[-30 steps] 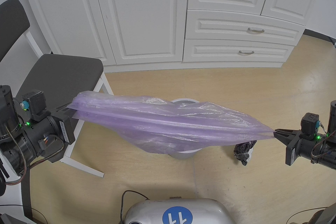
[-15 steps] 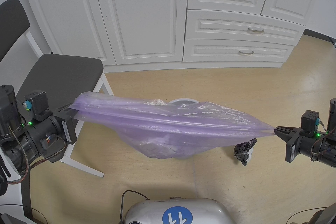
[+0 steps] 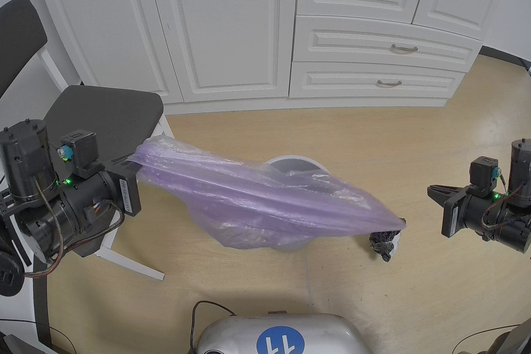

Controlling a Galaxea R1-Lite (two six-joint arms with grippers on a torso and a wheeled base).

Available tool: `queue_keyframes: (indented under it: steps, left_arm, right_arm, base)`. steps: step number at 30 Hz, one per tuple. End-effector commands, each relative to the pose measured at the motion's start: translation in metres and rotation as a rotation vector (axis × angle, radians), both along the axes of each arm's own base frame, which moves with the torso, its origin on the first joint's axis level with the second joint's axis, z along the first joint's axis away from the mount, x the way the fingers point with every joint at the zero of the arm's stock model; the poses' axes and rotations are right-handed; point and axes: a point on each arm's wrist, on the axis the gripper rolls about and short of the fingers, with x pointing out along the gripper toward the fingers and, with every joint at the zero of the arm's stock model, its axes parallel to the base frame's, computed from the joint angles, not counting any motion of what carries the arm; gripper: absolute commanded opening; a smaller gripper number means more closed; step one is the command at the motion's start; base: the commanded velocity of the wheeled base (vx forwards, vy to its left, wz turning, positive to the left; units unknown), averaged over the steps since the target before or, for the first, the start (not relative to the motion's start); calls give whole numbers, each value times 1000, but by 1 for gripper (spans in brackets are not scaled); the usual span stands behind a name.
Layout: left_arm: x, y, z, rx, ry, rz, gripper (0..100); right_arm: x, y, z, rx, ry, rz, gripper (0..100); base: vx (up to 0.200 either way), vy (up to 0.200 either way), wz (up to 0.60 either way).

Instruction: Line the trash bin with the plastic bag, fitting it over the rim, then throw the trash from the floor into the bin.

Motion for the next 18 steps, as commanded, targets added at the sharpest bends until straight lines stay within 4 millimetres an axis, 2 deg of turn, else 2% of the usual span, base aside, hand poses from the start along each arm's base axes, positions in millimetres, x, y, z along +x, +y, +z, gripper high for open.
queue_keyframes:
  steps: [1, 2, 3, 5, 10, 14, 18]
  left_arm:
    - [15, -14, -7, 11, 24, -25, 0]
    - [21, -23, -10, 9, 18, -45, 0]
    - [21, -24, -10, 7, 15, -45, 0]
    - [31, -40, -15, -1, -14, -38, 0]
    - [41, -56, -11, -37, -74, -31, 0]
    - [53, -71, 6, -79, -130, -46, 0]
    - [61, -85, 25, -124, -186, -62, 0]
  right_arm:
    - [14, 14, -2, 34, 26, 3, 0]
    - [22, 25, 1, 104, 30, -1, 0]
    - [22, 25, 1, 110, 31, -1, 0]
    - [33, 38, 1, 192, 45, -2, 0]
    - [34, 40, -3, 191, 62, -2, 0]
    - [25, 35, 1, 181, 60, 15, 0]
    - [25, 39, -10, 156, 99, 26, 0]
  base:
    - [0, 0, 0]
    - [0, 0, 0]
    - [0, 0, 0]
    - [0, 0, 0]
    - [0, 0, 0]
    - [0, 0, 0]
    - [0, 0, 0]
